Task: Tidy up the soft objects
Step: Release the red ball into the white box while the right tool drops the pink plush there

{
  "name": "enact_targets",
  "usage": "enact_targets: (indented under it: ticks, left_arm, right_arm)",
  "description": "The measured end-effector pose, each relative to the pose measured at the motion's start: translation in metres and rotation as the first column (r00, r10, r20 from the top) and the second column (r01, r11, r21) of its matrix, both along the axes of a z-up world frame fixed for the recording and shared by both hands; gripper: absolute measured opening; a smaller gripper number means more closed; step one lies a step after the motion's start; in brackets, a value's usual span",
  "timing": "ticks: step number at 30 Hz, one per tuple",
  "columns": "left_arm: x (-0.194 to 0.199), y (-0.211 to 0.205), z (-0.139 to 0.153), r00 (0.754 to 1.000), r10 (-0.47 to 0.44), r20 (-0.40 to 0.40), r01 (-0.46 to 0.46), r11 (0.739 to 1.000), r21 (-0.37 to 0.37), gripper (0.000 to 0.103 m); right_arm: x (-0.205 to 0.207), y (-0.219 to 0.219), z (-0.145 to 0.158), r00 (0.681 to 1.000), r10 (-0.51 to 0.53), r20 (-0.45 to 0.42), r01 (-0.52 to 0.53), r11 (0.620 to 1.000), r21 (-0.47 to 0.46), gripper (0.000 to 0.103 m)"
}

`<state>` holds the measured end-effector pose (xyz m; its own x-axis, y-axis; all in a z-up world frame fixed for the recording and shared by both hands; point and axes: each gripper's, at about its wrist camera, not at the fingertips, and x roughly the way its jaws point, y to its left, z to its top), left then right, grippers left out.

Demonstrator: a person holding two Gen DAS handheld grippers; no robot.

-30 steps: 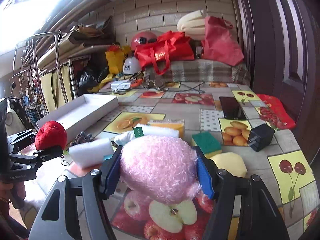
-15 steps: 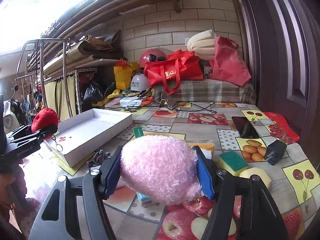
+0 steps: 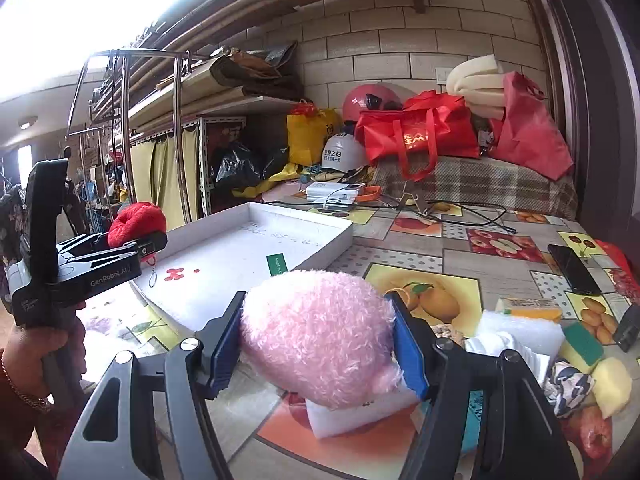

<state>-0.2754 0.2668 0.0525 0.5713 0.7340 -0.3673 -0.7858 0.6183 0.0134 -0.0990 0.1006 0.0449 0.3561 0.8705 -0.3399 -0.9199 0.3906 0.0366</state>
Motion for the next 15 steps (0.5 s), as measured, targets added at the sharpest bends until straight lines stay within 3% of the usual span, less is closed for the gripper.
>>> enact_targets:
  ticks: [10, 15]
  left_arm:
    - [0.02, 0.041, -0.002, 0.997, -0.054, -0.049, 0.053, 0.998, -0.025, 0.059]
    - [0.023, 0.072, -0.008, 0.997, -0.055, -0.062, 0.048, 0.992, -0.116, 0.059]
  right_arm:
    - [-0.018, 0.067, 0.001, 0.997, 0.063, 0.036, -0.064, 0.998, 0.005, 0.067]
    - [-0.015, 0.106, 0.0, 0.997, 0.07, 0.028, -0.069, 0.997, -0.03, 0.067]
